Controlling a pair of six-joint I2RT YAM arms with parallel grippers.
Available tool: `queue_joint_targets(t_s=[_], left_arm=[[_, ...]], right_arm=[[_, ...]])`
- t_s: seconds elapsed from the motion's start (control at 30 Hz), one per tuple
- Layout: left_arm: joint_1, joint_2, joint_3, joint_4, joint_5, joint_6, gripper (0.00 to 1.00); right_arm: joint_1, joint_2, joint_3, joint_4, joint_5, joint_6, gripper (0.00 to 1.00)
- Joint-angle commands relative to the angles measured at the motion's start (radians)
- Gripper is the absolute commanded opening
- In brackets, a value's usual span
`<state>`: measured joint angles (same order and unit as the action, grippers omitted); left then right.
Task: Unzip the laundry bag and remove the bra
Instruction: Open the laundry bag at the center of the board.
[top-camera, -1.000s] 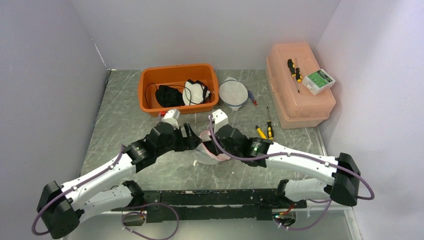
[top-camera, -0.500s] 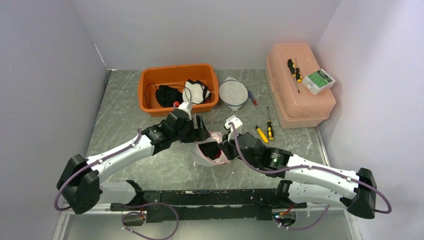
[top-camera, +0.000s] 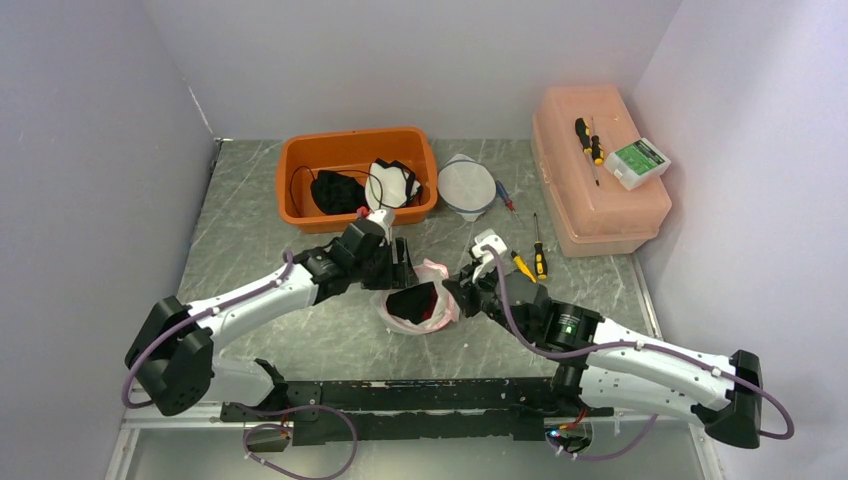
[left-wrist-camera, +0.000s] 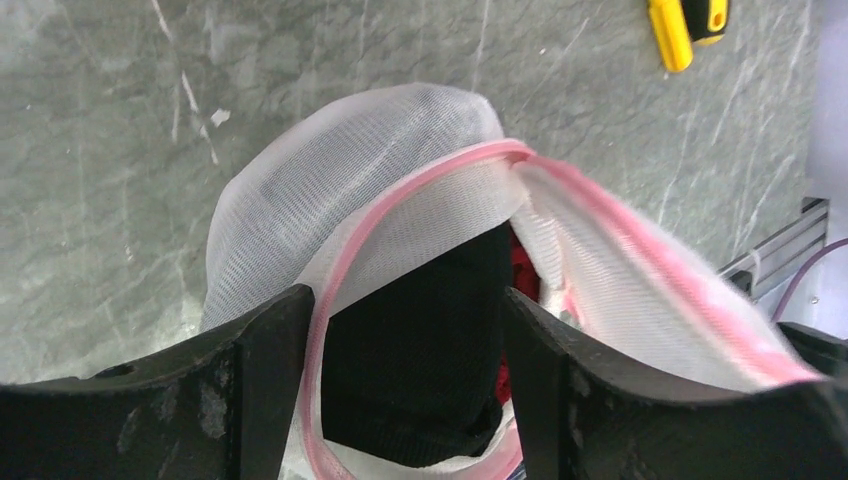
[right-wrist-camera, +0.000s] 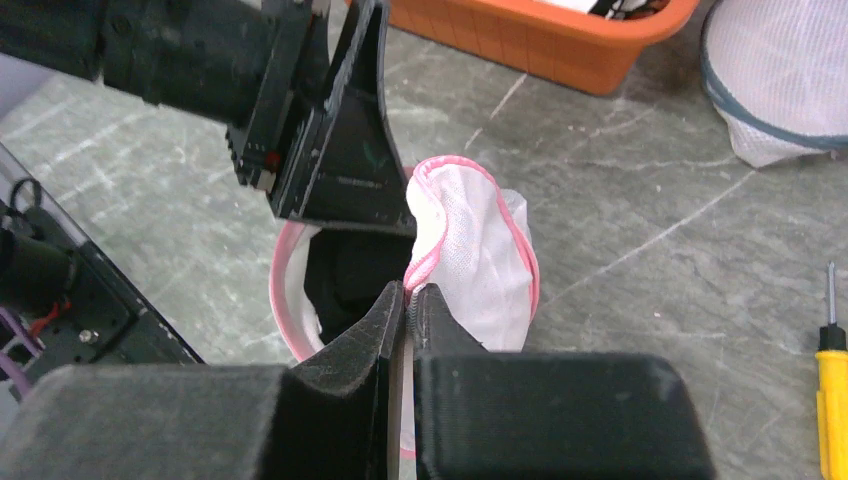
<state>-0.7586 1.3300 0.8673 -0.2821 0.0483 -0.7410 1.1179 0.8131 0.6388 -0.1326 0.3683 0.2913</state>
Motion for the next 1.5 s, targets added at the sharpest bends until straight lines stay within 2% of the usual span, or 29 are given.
queue_joint_targets(t_s=[0.0, 0.13, 0.2, 0.27, 0.5, 0.67, 0.9, 1.1, 1.27, 1.37, 1.47], left_arm=[[0.002, -0.058, -0.026, -0.041, -0.014, 0.044, 0.74], [0.003, -0.067, -0.042, -0.062, -0.03, 0.048, 0.69], [0.003, -0.068, -0.047, -0.059, -0.028, 0.044, 0.61], [0.002, -0.069, -0.052, -0.05, -0.022, 0.039, 0.51], [0.003, -0.082, -0.042, -0.047, -0.008, 0.033, 0.03], [0.004, -0.169, -0.05, -0.058, -0.047, -0.003, 0.03], [0.003, -0.402, -0.092, -0.031, -0.228, -0.143, 0.03], [-0.003, -0.561, -0.227, 0.137, -0.312, -0.277, 0.03], [-0.021, -0.639, -0.313, 0.259, -0.376, -0.3, 0.03], [-0.032, -0.654, -0.349, 0.304, -0.399, -0.309, 0.03], [-0.043, -0.66, -0.391, 0.328, -0.406, -0.324, 0.03]], right_arm=[[0.005, -0.059, -0.01, 0.116, 0.028, 0.013, 0.0], [0.006, -0.096, -0.011, 0.129, 0.019, 0.038, 0.0], [0.005, -0.109, -0.002, 0.126, 0.009, 0.048, 0.0], [0.004, -0.116, 0.009, 0.12, 0.004, 0.058, 0.0], [-0.008, -0.118, 0.032, 0.121, -0.028, 0.074, 0.0], [-0.013, -0.096, 0.055, 0.122, 0.022, 0.072, 0.0], [-0.03, -0.008, 0.184, 0.159, 0.154, 0.025, 0.0], [-0.04, 0.068, 0.325, 0.18, 0.173, -0.048, 0.0], [-0.043, 0.089, 0.395, 0.177, 0.2, -0.116, 0.0], [-0.043, 0.079, 0.407, 0.161, 0.228, -0.142, 0.0], [-0.044, 0.04, 0.343, 0.154, 0.252, -0.141, 0.0]])
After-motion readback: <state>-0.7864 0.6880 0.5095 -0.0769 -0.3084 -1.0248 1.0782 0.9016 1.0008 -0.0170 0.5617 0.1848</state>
